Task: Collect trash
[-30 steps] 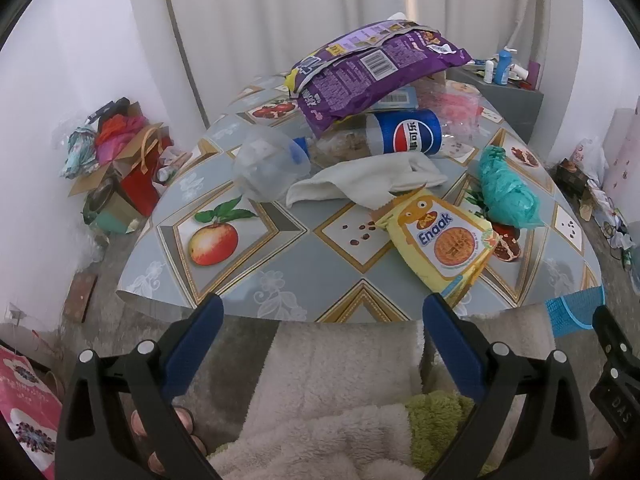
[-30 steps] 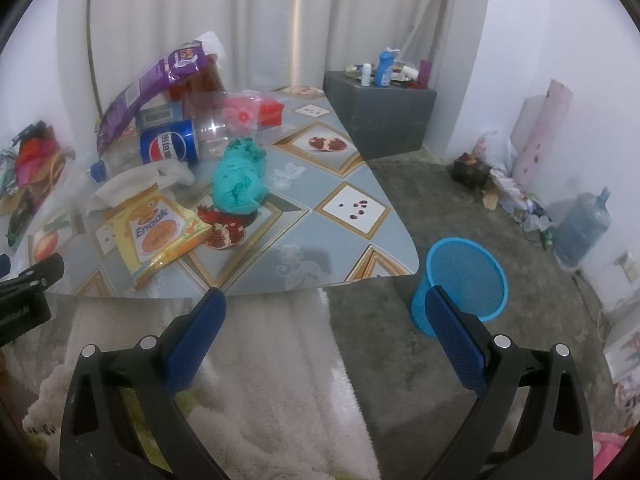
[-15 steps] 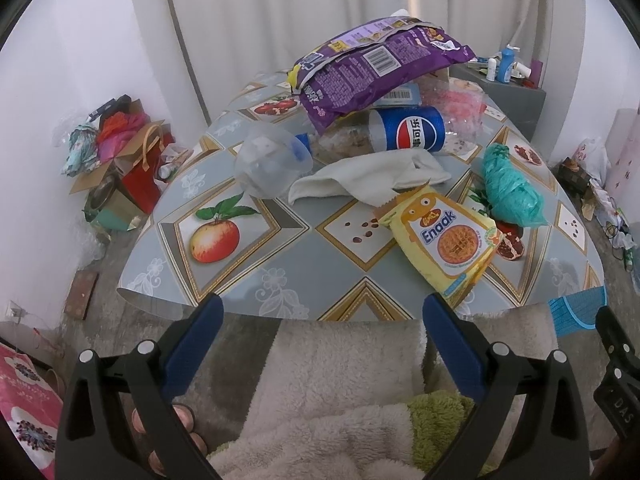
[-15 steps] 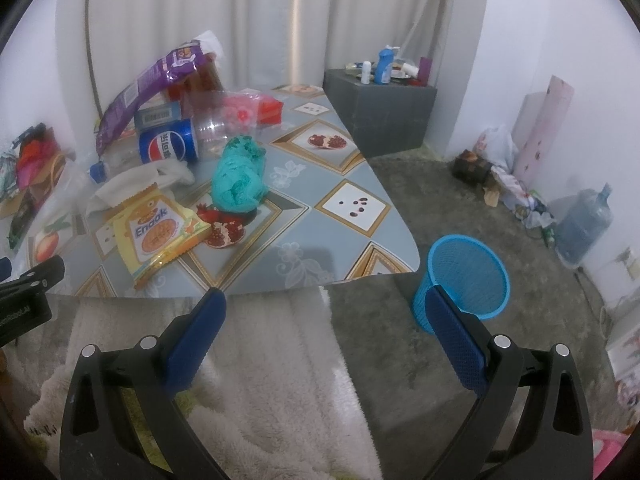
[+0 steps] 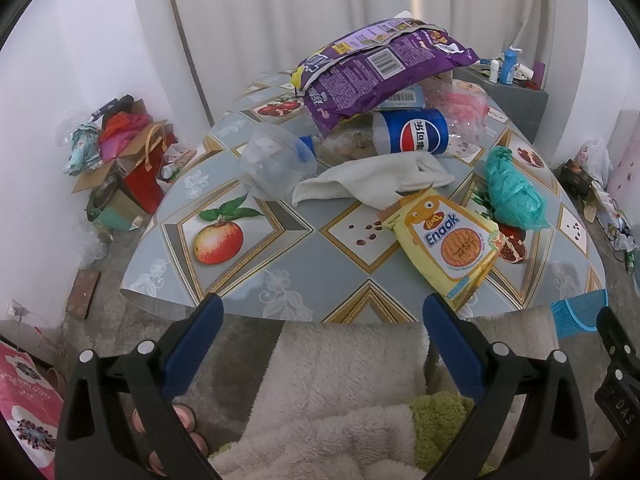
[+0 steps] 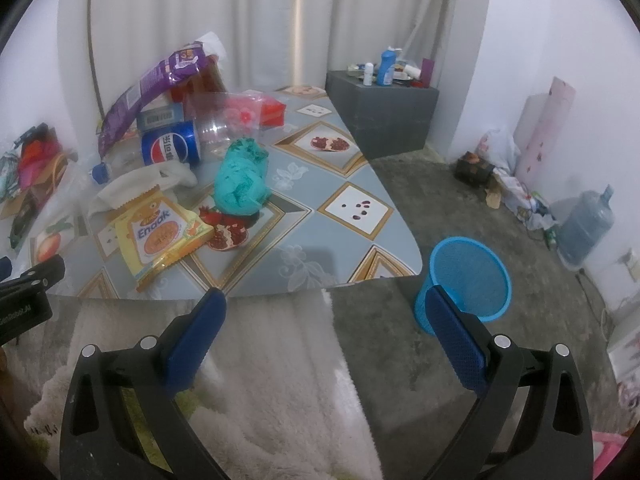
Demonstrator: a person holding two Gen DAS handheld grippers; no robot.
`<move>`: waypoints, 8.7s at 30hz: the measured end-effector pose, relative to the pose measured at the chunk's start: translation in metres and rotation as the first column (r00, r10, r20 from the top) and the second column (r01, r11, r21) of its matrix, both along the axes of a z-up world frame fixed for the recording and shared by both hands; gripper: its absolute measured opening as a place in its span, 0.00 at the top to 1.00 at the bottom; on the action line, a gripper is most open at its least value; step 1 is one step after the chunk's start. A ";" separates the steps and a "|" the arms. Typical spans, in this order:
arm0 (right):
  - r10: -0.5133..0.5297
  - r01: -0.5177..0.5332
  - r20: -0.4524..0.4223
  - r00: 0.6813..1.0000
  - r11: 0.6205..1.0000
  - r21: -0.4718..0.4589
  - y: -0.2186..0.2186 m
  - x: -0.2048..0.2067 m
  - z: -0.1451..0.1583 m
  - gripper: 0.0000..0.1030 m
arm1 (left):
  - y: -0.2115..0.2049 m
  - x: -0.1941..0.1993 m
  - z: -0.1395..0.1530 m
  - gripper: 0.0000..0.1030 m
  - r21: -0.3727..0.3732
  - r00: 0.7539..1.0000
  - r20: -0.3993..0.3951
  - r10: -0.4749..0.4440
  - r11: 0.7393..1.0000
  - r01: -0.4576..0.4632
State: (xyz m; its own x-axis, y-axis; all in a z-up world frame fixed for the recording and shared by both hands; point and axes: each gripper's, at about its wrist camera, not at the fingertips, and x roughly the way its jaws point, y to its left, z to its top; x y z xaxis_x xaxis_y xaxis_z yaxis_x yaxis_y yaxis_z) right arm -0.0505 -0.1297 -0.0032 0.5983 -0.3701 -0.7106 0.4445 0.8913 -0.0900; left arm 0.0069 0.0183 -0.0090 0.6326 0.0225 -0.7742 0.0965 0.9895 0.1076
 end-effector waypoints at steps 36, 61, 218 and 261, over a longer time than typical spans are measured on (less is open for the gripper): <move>-0.001 0.001 -0.003 1.000 1.000 0.006 0.002 0.002 -0.002 0.08 | 0.001 0.002 0.000 0.05 0.005 1.000 -0.019 0.021 1.000 -0.021; 0.188 -0.194 0.151 0.971 0.981 0.028 -0.028 0.073 0.011 0.08 | -0.001 0.050 -0.008 0.05 -0.264 0.949 0.055 -0.312 0.912 0.315; 0.693 -0.683 0.049 0.719 0.693 0.232 0.032 0.207 -0.059 0.55 | 0.072 0.153 -0.036 0.35 -0.074 0.940 0.148 -0.309 0.944 0.322; 0.655 -0.649 0.003 0.755 0.747 0.147 0.035 0.208 -0.065 0.80 | 0.076 0.162 -0.047 0.36 -0.117 0.960 0.087 -0.265 0.954 0.274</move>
State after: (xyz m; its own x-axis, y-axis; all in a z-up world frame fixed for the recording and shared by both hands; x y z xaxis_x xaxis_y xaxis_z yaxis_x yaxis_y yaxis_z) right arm 0.1572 -0.0947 -0.0680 0.6247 0.1960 -0.7558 -0.2509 0.9670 0.0435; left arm 0.1688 0.0948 -0.0557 0.6541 -0.2519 -0.7132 0.3586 0.9335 -0.0009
